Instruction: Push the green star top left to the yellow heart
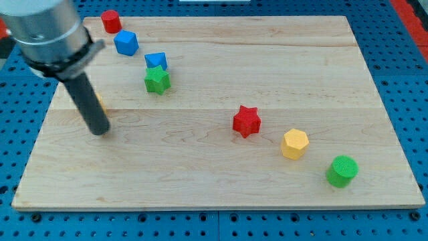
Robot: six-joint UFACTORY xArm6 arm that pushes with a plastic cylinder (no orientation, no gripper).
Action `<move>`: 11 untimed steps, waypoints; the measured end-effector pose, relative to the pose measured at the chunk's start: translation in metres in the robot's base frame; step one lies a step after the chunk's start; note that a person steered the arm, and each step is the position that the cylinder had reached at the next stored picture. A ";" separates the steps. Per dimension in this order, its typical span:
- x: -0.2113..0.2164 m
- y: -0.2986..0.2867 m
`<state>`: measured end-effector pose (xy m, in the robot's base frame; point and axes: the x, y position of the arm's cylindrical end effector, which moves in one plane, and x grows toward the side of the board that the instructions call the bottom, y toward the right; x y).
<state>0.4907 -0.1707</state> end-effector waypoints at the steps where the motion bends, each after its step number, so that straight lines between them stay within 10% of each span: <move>1: -0.020 0.048; 4: -0.094 0.094; 11: -0.153 -0.042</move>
